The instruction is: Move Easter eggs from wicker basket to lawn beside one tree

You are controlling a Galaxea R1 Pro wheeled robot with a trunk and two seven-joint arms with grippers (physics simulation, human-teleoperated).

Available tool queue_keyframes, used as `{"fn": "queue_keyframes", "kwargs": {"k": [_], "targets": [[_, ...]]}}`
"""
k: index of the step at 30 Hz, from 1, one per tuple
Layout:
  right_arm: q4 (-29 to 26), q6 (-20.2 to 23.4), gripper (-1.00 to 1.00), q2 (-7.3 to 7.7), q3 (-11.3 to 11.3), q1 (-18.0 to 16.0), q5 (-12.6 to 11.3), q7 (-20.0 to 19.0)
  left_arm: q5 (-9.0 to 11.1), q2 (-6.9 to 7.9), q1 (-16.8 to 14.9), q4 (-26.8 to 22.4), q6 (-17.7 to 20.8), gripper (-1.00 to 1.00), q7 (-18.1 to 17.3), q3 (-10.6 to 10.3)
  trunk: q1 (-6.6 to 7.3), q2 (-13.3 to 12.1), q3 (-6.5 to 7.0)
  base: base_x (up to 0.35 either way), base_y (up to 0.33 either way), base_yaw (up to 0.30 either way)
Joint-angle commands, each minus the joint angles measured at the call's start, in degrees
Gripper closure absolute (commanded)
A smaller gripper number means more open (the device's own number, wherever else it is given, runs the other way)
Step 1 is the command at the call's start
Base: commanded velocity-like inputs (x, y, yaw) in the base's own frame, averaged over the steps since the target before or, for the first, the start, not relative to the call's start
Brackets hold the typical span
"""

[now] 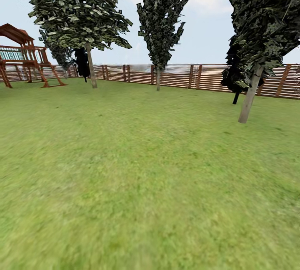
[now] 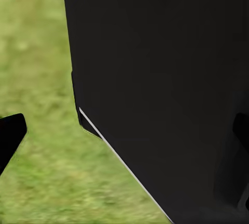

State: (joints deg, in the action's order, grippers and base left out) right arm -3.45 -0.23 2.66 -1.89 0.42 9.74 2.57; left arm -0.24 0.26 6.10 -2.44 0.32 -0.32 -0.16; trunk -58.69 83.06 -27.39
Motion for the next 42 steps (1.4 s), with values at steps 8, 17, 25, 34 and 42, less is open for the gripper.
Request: {"fn": "queue_keyframes", "kwargs": {"k": [8, 17, 25, 34, 42], "targets": [[-0.07, -0.03, -1.0, 0.02, -0.13, 0.02, 0.34, 0.16, -0.03, 0.01, 0.05, -0.11, 0.03, -1.0, -0.03, -0.01, -0.04, 0.02, -0.03, 0.326, 0.0, -0.268], [-0.07, -0.03, -1.0, 0.04, -0.13, 0.02, 0.36, 0.17, -0.03, 0.01, 0.05, -0.11, 0.03, -1.0, -0.03, -0.01, -0.04, 0.02, -0.03, 0.326, 0.0, -0.085], [-0.07, 0.02, -1.0, 0.0, -0.07, 0.02, 0.29, 0.23, -0.03, 0.01, 0.05, -0.14, 0.03, -1.0, -0.03, -0.01, -0.04, 0.02, -0.03, 0.326, 0.0, -0.144], [-0.07, -0.01, -1.0, -0.01, -0.05, 0.02, 0.24, 0.25, -0.03, 0.01, 0.05, -0.12, 0.03, -1.0, -0.03, -0.01, -0.04, 0.02, -0.03, 0.326, 0.0, -0.078], [-0.07, 0.03, -1.0, -0.01, -0.04, 0.02, 0.19, 0.24, -0.03, 0.01, 0.05, -0.17, 0.03, -1.0, -0.03, -0.01, -0.04, 0.02, -0.03, 0.326, 0.0, -0.002]]}}
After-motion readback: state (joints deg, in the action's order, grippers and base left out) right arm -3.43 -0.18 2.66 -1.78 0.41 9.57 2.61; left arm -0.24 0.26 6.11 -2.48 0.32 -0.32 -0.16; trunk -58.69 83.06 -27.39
